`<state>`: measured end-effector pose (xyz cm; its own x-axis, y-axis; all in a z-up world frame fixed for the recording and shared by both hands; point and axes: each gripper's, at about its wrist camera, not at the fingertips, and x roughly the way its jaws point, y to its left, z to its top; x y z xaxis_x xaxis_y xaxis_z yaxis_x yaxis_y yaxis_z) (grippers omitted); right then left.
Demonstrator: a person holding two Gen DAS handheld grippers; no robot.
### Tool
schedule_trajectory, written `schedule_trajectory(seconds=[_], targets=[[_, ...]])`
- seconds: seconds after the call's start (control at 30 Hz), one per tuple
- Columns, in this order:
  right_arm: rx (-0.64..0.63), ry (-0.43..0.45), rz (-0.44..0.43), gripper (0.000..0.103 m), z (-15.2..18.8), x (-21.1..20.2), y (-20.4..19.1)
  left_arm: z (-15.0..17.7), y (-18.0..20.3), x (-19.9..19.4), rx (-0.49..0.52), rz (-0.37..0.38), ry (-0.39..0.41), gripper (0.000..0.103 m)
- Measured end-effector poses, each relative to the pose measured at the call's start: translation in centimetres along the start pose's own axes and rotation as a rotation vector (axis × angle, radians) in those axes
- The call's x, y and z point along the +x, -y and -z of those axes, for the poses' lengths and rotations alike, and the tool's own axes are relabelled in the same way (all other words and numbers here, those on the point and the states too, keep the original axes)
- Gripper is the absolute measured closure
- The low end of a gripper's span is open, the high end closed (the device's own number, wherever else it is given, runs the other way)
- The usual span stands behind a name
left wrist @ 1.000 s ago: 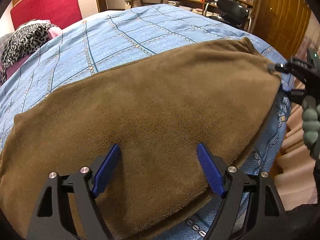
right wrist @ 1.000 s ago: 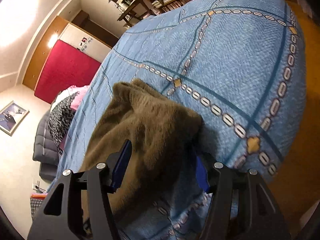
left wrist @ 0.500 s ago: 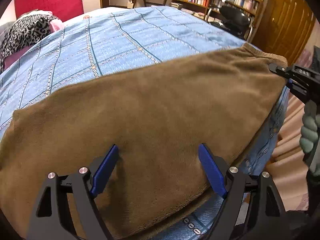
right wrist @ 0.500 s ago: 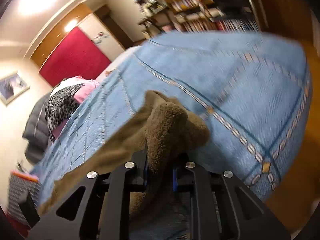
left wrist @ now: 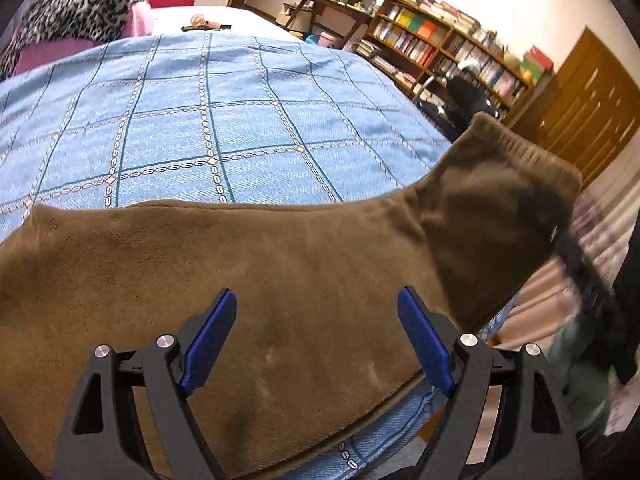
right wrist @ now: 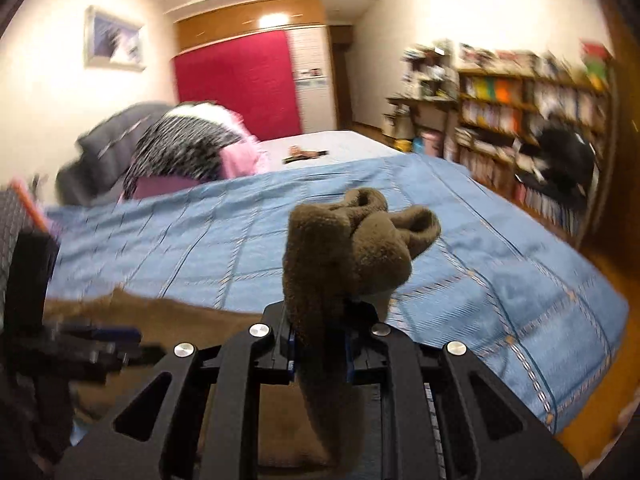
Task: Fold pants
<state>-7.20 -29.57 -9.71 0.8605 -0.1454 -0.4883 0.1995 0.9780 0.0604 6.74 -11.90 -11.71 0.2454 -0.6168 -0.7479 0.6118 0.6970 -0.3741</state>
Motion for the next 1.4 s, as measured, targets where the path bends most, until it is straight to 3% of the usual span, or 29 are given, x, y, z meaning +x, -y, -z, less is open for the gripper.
schedule_trajectory(seconds=[0.27, 0.43, 0.53, 0.67, 0.8, 0.97, 1.27, 1.33, 1.4], targets=[[-0.216, -0.109, -0.131, 0.087, 3.7, 2.9, -8.0, 0.3, -4.2, -1.3, -0.141, 0.052, 0.013, 0.021], [-0.291, -0.232, -0.220, 0.086, 7.0, 4.9, -10.6, 1.4, -6.2, -0.4, -0.230, 0.129, -0.028, 0.020], [-0.320, -0.257, -0.232, 0.084, 8.1, 5.3, -11.0, 2.1, -7.1, 0.7, -0.296, 0.174, -0.066, 0.020], [-0.324, -0.279, -0.260, 0.079, 8.5, 5.6, -10.7, 2.4, -7.4, 1.2, -0.323, 0.197, -0.096, 0.019], [-0.317, -0.279, -0.331, 0.054, 8.1, 5.1, -10.9, 2.0, -7.2, 1.0, -0.328, 0.235, -0.103, 0.019], [-0.325, -0.287, -0.400, 0.054, 8.3, 4.8, -11.7, 1.6, -6.4, 1.5, -0.341, 0.291, -0.140, 0.016], [-0.196, -0.351, -0.528, 0.052, 8.3, 5.9, -9.8, 1.3, -4.1, 4.6, -0.282, 0.270, -0.207, 0.016], [-0.175, -0.359, -0.538, 0.052, 8.2, 6.2, -9.2, 1.2, -3.8, 4.7, -0.272, 0.280, -0.195, 0.019], [-0.168, -0.357, -0.542, 0.052, 8.1, 6.0, -9.0, 1.4, -3.4, 4.9, -0.257, 0.270, -0.197, 0.046]])
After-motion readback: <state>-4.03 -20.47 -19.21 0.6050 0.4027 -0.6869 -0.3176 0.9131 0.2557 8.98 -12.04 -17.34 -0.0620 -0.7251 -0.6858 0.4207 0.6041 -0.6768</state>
